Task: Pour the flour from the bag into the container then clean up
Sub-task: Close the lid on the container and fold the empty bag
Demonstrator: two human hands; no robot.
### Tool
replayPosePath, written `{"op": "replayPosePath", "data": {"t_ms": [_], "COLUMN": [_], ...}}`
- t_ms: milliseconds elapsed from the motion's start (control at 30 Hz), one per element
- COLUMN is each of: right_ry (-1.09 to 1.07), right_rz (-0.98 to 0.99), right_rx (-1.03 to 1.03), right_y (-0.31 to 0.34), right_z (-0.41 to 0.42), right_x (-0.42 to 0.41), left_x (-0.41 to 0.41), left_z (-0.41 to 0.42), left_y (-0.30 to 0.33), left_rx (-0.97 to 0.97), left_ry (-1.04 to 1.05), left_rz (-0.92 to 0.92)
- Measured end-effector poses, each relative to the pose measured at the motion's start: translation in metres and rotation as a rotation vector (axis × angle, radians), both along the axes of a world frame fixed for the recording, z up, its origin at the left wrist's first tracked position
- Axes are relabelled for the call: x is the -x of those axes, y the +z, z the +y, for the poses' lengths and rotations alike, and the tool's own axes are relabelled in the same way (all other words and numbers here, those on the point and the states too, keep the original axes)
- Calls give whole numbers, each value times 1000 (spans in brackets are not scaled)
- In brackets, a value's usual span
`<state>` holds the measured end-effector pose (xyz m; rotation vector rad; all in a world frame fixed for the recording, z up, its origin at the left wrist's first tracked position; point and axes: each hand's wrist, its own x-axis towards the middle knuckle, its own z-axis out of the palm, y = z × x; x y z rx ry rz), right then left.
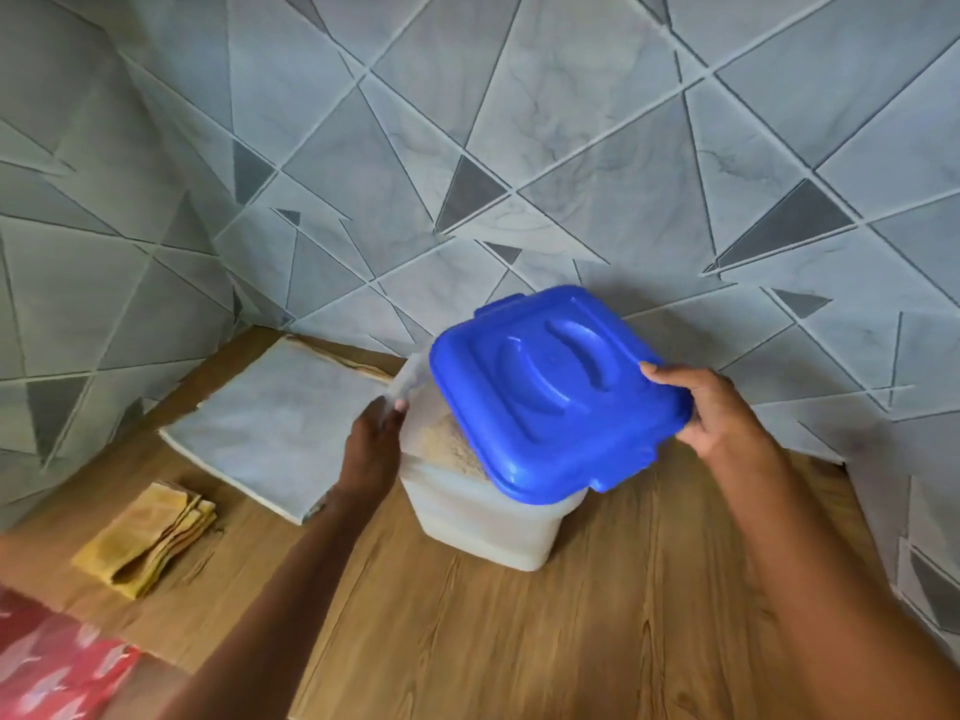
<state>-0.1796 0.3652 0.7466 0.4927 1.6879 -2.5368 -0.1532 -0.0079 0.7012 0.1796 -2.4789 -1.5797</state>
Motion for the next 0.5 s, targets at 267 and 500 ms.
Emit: {"op": "replayPosePath", "data": {"t_ms": [267, 500], "right_ry": [356, 215], "right_rz": [-169, -124], "right_rx": [-307, -835], "right_y": [34, 42], "right_z": [-48, -73], "right_x": [69, 98], "left_x": [-8, -22], "left_z": [-1, -2], "left_y": [0, 5], "left_rx": [-282, -442], "left_ry": [-20, -32], "left_rz": [45, 59]}}
